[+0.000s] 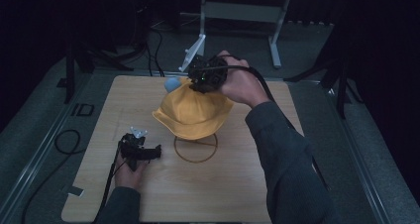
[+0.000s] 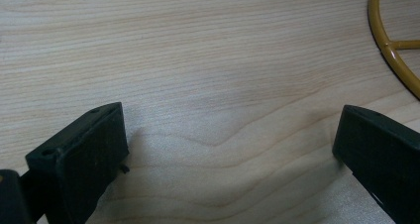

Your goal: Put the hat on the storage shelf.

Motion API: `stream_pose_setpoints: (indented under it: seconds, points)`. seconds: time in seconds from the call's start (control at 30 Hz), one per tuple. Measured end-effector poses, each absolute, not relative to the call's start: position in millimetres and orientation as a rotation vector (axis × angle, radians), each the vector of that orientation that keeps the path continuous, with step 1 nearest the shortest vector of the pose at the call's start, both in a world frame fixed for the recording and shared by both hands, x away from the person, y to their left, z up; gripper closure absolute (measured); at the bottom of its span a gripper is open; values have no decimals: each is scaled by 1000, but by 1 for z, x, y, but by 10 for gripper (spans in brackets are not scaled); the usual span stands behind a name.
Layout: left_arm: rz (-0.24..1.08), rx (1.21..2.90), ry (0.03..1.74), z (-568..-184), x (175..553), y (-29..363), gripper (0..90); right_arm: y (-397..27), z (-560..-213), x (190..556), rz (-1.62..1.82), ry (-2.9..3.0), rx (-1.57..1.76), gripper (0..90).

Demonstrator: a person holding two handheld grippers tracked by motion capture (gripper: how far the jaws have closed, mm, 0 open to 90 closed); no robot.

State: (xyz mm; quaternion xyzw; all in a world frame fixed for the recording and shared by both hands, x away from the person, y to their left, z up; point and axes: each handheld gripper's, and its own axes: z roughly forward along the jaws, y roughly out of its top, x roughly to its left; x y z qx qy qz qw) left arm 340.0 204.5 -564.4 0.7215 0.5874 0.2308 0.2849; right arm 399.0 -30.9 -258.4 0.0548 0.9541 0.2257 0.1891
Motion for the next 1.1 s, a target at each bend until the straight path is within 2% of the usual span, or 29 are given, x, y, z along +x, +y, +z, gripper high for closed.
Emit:
stream_pose_setpoints:
  seconds: [0.57, 0.6, 0.63, 0.67, 0.7, 0.73, 0.87, 0.97, 1.1]
  points:
    - [618, 1929, 1571, -564, 340, 205, 4, -26, -272, 398, 607, 2738, 133, 773]
    - [618, 1928, 1571, -564, 340, 205, 4, -26, -272, 398, 609, 2737, 132, 733]
    - [618, 1929, 1571, -564, 340, 205, 4, -27, -271, 399, 627, 2734, 153, 627]
    - [618, 1928, 1571, -564, 340, 205, 4, -27, -271, 399, 627, 2734, 153, 627]
    - [618, 1928, 1571, -564, 340, 205, 4, -28, -270, 400, 633, 2735, 165, 583]
    - [617, 1929, 1570, -564, 340, 205, 4, -30, -269, 400, 639, 2723, 181, 504]
    - [618, 1929, 1571, -564, 340, 205, 4, -36, -265, 399, 660, 2663, 210, 298]
    - [618, 1929, 1571, -564, 340, 205, 4, -45, -260, 394, 677, 2615, 214, 210]
    - [617, 1930, 1571, -564, 340, 205, 4, -57, -257, 394, 702, 2577, 239, 183]
